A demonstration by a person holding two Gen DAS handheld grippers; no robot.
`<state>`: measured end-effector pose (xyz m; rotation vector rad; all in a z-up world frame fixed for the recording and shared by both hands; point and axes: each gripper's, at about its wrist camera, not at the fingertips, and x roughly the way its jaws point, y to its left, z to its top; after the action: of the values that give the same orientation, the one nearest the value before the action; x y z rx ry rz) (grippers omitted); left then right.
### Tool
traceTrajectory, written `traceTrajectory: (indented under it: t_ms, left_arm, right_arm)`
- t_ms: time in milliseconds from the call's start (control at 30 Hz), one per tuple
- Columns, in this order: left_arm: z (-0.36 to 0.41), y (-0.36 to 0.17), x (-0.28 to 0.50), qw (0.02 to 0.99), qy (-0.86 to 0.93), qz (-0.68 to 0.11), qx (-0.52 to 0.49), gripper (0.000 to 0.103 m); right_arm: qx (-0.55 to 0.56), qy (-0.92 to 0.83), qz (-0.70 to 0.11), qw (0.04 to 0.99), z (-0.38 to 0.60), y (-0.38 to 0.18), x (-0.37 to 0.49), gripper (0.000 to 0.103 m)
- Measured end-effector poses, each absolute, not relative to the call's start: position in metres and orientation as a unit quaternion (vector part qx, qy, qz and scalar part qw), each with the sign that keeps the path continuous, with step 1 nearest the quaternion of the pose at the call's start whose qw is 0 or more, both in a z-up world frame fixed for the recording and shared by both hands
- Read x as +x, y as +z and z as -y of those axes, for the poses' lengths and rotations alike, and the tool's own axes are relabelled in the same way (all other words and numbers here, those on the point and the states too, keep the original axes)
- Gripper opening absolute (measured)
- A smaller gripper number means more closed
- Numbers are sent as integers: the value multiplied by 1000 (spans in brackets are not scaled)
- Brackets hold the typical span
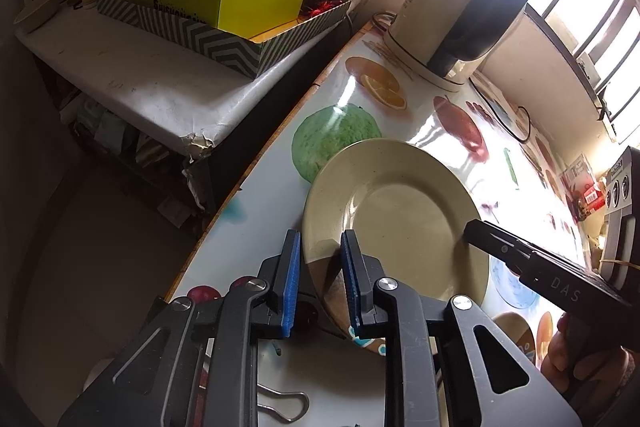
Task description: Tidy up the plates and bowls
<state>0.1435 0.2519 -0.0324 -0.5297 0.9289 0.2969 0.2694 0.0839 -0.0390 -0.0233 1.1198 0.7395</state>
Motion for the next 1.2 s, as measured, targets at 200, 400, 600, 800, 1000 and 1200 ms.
traceTrajectory:
  t_ms: [200, 400, 600, 800, 1000, 1200]
  left_arm:
    - [-252, -32, 144, 850, 141, -440, -252, 20]
    - [-252, -32, 145, 849, 144, -441, -253, 20]
    - [-254, -30, 144, 850, 150, -438, -250, 20]
    - [-256, -24, 143, 853, 151, -433, -250, 20]
    - [-253, -15, 139, 857, 148, -428, -248, 20]
    - [-246, -4, 134, 861, 144, -421, -245, 20]
  right_arm:
    - [-9, 343, -518, 784, -85, -38, 267, 17]
    - [-3, 339, -519, 785, -84, -38, 267, 17]
    - [-1, 343, -515, 785, -84, -33, 267, 17]
    - [6, 347, -511, 786, -83, -26, 266, 17]
    - [9, 351, -505, 788, -77, -17, 264, 17]
    - [16, 352, -500, 791, -68, -6, 258, 17]
